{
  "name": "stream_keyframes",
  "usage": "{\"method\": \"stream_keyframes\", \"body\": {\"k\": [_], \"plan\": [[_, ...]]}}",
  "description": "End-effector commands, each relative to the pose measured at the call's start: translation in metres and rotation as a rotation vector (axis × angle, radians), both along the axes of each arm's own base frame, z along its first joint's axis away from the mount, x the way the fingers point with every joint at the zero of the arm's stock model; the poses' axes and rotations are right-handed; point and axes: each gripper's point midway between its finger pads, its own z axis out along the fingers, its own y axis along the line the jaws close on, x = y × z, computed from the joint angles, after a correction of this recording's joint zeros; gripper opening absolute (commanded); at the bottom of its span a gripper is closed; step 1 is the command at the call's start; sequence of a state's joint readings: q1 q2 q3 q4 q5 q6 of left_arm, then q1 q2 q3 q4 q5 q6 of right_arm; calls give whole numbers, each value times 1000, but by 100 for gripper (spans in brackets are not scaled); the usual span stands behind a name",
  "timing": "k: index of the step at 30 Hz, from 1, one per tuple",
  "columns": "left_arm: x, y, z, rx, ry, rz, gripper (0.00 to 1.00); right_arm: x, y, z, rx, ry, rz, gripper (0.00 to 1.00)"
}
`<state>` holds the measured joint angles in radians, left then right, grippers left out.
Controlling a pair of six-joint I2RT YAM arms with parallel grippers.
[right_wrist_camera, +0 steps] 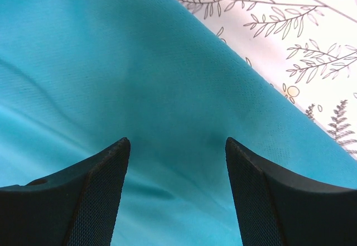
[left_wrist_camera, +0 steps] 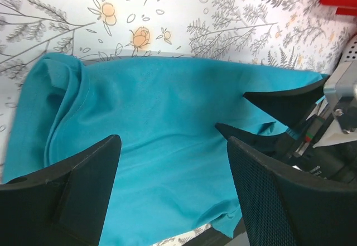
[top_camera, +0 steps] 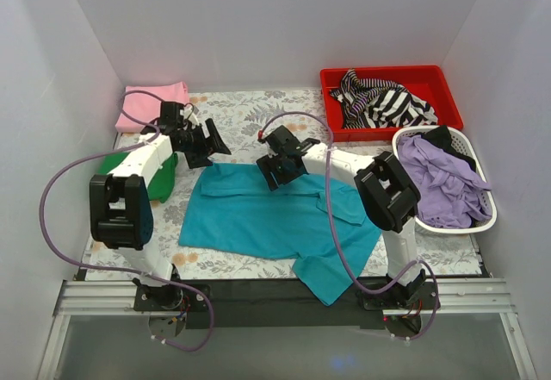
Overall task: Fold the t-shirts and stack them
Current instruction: Fold the tshirt
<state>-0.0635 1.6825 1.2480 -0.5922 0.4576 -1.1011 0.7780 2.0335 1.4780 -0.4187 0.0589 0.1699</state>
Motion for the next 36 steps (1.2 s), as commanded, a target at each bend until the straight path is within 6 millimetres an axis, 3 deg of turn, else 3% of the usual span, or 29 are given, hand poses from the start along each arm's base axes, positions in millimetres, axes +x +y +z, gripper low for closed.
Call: {"method": "stream_keyframes", "body": {"k": [1, 4, 11, 16, 23, 27, 36], "plan": [[-9, -13, -26, -73, 62, -49, 76, 15, 9, 4, 32, -27, 0, 75], [-11, -14, -47, -79, 94, -48, 75, 22, 6, 0, 27, -27, -14, 75], [-8, -3, -66, -12, 103, -7, 76, 18, 1, -8, 19, -6, -11, 75], [-7, 27, -82, 163, 115, 66, 76, 8, -11, -24, -15, 26, -24, 75], [-22, 63, -107, 365, 202, 144, 78, 0, -16, -33, -13, 64, -34, 75], [-15, 61, -97, 346, 164, 145, 78, -1, -12, -31, 2, 64, -30, 75], [32, 7, -17, 57, -79, 23, 78, -4, -5, -32, 30, 89, -3, 75]]}}
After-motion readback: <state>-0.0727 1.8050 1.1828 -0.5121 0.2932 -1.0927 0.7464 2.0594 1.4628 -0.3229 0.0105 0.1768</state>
